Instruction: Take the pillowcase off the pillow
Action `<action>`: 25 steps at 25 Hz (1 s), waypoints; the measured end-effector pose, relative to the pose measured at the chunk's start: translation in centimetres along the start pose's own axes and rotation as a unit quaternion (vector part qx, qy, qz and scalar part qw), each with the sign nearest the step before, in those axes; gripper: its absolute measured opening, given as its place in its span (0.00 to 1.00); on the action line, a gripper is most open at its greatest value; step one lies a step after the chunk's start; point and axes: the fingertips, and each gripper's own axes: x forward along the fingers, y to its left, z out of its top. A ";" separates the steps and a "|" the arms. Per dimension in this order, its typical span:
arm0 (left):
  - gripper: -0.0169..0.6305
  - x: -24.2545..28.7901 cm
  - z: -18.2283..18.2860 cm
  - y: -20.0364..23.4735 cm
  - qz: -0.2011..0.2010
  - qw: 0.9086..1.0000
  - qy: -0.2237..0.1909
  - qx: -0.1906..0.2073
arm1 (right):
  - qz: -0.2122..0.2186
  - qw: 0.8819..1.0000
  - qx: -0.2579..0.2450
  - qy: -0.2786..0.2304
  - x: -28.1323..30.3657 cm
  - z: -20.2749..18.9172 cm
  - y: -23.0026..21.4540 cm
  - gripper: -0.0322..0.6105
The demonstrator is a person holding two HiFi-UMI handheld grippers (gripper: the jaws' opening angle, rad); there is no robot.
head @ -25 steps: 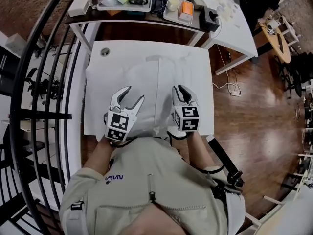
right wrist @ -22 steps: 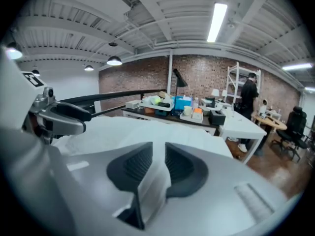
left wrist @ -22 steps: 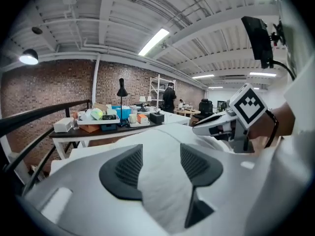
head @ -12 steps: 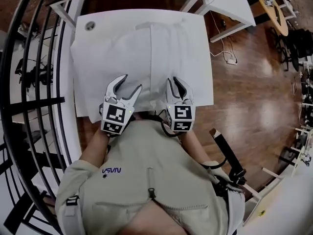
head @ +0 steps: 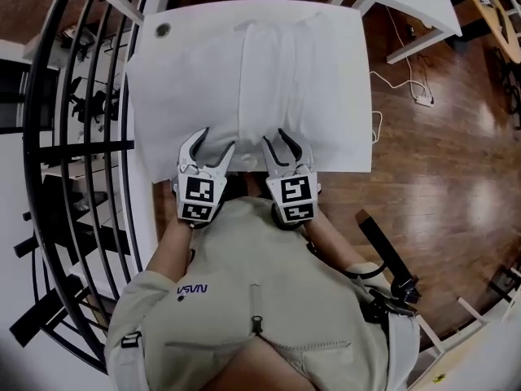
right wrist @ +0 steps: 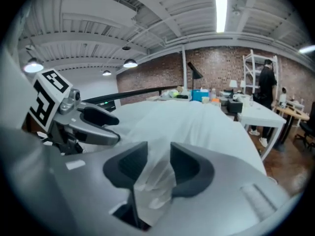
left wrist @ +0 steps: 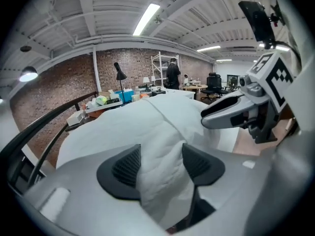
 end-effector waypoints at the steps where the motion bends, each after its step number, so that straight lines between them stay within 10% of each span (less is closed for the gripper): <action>1: 0.45 0.4 -0.5 0.1 0.012 1.000 0.008 0.007 | 0.009 1.000 -0.004 0.001 0.3 -0.5 0.4 0.28; 11: 0.05 0.2 0.0 1.6 0.031 0.998 -0.024 0.050 | -0.079 0.994 -0.068 0.036 0.9 -0.9 -0.9 0.07; 19: 0.05 -3.3 4.8 7.3 0.051 0.992 -0.113 0.021 | -0.210 0.977 -0.021 -0.004 -4.3 0.2 -7.6 0.06; 25: 0.05 -2.2 1.4 7.3 0.020 0.995 -0.090 -0.031 | -0.254 0.965 0.041 0.043 -4.3 -4.8 -10.6 0.06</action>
